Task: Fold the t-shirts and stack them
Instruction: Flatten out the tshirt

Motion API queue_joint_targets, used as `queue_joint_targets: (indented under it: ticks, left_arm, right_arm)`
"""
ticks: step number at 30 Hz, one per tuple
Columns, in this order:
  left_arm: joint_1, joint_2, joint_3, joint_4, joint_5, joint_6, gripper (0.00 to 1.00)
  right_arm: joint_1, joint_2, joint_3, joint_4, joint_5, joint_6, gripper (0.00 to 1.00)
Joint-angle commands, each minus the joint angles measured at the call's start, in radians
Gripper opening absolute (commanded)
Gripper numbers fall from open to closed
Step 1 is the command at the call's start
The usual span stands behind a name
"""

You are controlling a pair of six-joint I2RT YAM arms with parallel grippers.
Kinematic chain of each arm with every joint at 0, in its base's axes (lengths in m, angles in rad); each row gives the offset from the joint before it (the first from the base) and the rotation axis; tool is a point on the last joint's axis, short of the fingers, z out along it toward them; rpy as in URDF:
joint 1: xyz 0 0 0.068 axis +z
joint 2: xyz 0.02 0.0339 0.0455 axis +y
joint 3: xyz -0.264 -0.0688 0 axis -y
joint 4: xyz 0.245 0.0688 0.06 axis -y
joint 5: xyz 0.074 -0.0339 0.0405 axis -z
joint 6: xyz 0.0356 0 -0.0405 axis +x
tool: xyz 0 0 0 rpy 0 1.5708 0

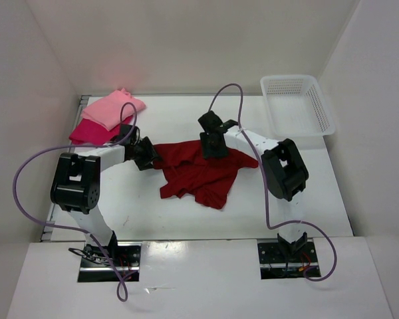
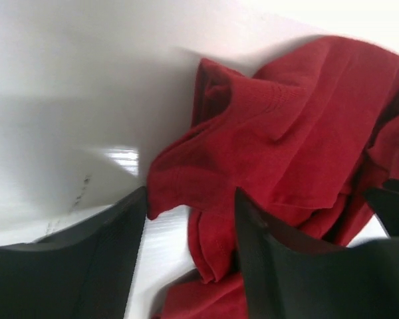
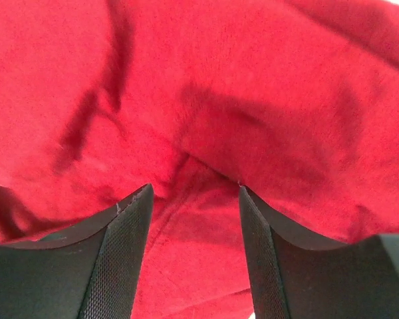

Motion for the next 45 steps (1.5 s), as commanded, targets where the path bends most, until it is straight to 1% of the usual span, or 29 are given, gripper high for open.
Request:
queue_joint_targets:
  ticks: [1,2,3,4,5,6,7,8,9,11,13,18,21,22,23,24,26,28,29,30,31,33,34,35,36,38,41,43,45]
  left_arm:
    - [-0.026,0.055,0.004,-0.003,-0.02,0.037,0.58]
    - [-0.038,0.055,0.004,0.006,-0.011,0.037,0.53]
    - [-0.038,0.069,0.014,0.006,0.014,0.022,0.49]
    - [-0.049,0.069,0.024,0.02,0.025,0.007,0.36]
    - [-0.049,0.069,0.024,0.032,0.034,0.006,0.29]
    - [-0.049,0.055,0.034,0.032,0.045,-0.009,0.22]
    - [-0.049,0.043,0.035,0.032,0.045,-0.021,0.16]
    - [-0.049,0.028,0.068,0.023,0.045,-0.021,0.09]
    - [-0.049,-0.004,0.085,0.014,0.055,-0.021,0.06]
    - [-0.026,-0.067,0.126,0.003,0.077,-0.05,0.0]
    - [0.019,-0.127,0.149,0.003,0.115,-0.072,0.0]
    - [0.101,-0.195,0.249,0.014,0.184,-0.124,0.0]
    - [0.178,-0.238,0.312,0.025,0.233,-0.173,0.0]
    - [0.227,-0.267,0.33,0.035,0.242,-0.182,0.0]
    - [0.25,-0.282,0.372,0.035,0.243,-0.191,0.0]
    - [0.27,-0.296,0.395,0.035,0.252,-0.191,0.0]
    - [0.321,-0.334,0.432,0.022,0.252,-0.204,0.0]
    - [0.353,-0.359,0.473,0.032,0.276,-0.231,0.0]
    - [0.381,-0.368,0.501,0.032,0.276,-0.231,0.0]
    - [0.39,-0.368,0.533,0.032,0.276,-0.242,0.0]
    - [0.39,-0.358,0.601,0.032,0.291,-0.257,0.0]
    - [0.401,-0.357,0.657,0.032,0.304,-0.294,0.0]
    - [0.401,-0.357,0.694,0.032,0.314,-0.308,0.0]
    - [0.401,-0.357,0.714,0.045,0.325,-0.317,0.0]
    - [0.401,-0.348,0.738,0.045,0.325,-0.317,0.0]
    - [0.401,-0.348,0.789,0.015,0.325,-0.317,0.0]
    - [0.41,-0.377,0.857,-0.013,0.325,-0.317,0.0]
    - [0.419,-0.39,0.928,-0.043,0.313,-0.284,0.0]
    - [0.419,-0.402,0.988,-0.095,0.269,-0.25,0.0]
  right_arm:
    - [0.024,-0.032,-0.024,-0.031,0.002,0.026,0.6]
    - [0.024,-0.032,-0.024,-0.031,-0.008,0.026,0.59]
    - [0.024,-0.02,-0.014,-0.031,-0.009,0.037,0.52]
    - [0.024,-0.02,-0.013,-0.022,-0.018,0.037,0.46]
    - [0.024,-0.02,-0.003,-0.022,-0.018,0.037,0.37]
    - [0.024,-0.02,0.012,-0.022,-0.018,0.037,0.22]
    - [0.024,-0.02,0.022,-0.022,-0.009,0.047,0.16]
    - [0.024,-0.033,0.032,-0.022,-0.009,0.048,0.11]
    - [0.024,-0.05,0.033,-0.022,0.007,0.057,0.04]
    - [0.024,-0.116,0.062,-0.034,0.017,0.057,0.01]
    - [0.024,-0.186,0.101,-0.053,0.017,0.048,0.0]
    - [0.024,-0.329,0.206,-0.102,-0.004,0.028,0.0]
    - [0.024,-0.426,0.29,-0.126,-0.083,0.006,0.0]
    - [0.024,-0.457,0.324,-0.099,-0.11,0.006,0.0]
    - [0.024,-0.519,0.338,-0.082,-0.133,0.006,0.0]
    - [0.024,-0.549,0.353,-0.065,-0.178,0.006,0.0]
    - [0.024,-0.625,0.396,-0.031,-0.209,0.017,0.0]
    - [0.024,-0.682,0.381,-0.019,-0.219,0.028,0.0]
    - [0.024,-0.748,0.356,-0.008,-0.219,0.028,0.0]
    - [0.024,-0.782,0.292,-0.008,-0.24,0.028,0.0]
    - [-0.01,-0.813,0.254,0.001,-0.252,0.028,0.0]
    - [-0.072,-0.881,0.174,-0.025,-0.262,0.04,0.0]
    - [-0.109,-0.897,0.154,-0.039,-0.271,0.04,0.0]
    - [-0.177,-0.915,0.14,-0.048,-0.289,0.04,0.0]
    - [-0.202,-0.949,0.129,-0.048,-0.335,0.04,0.0]
    - [-0.218,-0.974,0.129,-0.033,-0.349,0.06,0.0]
    - [-0.218,-0.974,0.227,-0.033,-0.4,0.07,0.0]
    - [-0.218,-0.974,0.264,-0.033,-0.464,0.071,0.0]
    - [-0.218,-0.983,0.313,-0.022,-0.496,0.081,0.0]
